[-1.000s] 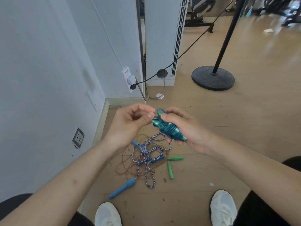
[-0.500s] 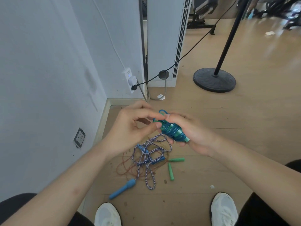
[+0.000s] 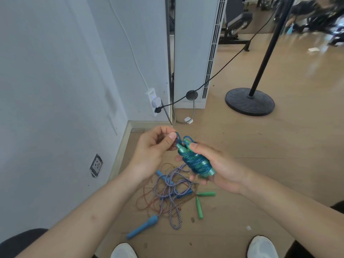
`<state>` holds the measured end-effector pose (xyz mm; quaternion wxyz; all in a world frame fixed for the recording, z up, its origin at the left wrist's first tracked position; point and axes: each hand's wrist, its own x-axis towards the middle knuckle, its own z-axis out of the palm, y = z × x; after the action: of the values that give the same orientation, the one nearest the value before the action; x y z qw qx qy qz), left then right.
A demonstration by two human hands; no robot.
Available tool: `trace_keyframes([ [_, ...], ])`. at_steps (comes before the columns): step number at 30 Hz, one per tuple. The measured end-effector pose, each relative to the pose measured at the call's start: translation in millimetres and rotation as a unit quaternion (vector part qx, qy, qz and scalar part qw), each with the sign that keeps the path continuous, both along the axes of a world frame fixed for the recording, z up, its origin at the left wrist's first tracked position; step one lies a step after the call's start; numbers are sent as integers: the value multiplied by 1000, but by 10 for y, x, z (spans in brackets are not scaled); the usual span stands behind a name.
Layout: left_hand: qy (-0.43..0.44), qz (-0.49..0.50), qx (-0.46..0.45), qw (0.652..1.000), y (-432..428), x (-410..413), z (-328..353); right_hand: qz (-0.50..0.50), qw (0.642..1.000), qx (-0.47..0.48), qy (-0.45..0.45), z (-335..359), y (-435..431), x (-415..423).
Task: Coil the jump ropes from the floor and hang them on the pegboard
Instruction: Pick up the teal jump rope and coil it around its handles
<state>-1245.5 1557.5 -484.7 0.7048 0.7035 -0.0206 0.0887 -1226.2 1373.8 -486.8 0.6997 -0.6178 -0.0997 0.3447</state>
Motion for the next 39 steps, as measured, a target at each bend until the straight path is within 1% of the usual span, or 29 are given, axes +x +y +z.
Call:
trace_keyframes([
  [2,11,8,-28,1000,16,23,11,10,999,39,-9,-36,8,-2],
  [4,19,10,-38,999,28,33,31,21,997,51,-56,-78,7,8],
  [7,32,10,-30,999,13,27,54,28,989,8,-146,-98,-2,30],
  [10,40,-1,-17,999,17,21,58,36,976,-43,-212,-85,-37,61],
  [12,38,-25,-8,999,40,16,68,34,974,-52,-218,-85,-49,77],
  [15,34,-56,-13,998,55,7,115,14,983,-37,-179,-130,-30,96],
  [17,25,-50,-5,998,61,10,145,-3,980,-48,-194,-188,-19,109],
  [19,14,-42,19,999,72,11,165,-60,961,-85,-255,-184,-29,118],
  [21,4,-42,26,999,84,7,184,-121,925,-119,-340,-107,-42,123],
  [22,-3,-41,28,999,88,5,198,-134,912,-121,-369,-62,-32,125],
  [23,-12,-39,30,999,87,4,208,-136,906,-115,-383,-14,-10,122],
  [27,-36,-25,22,999,71,2,257,-113,920,-73,-367,94,125,103],
  [30,-45,-5,9,999,66,-12,271,-99,914,-98,-380,98,182,147],
  [35,-12,16,-58,998,101,-4,322,-56,900,-149,-407,115,246,240],
  [39,14,56,-104,993,191,38,369,-91,896,-107,-421,152,297,241],
])
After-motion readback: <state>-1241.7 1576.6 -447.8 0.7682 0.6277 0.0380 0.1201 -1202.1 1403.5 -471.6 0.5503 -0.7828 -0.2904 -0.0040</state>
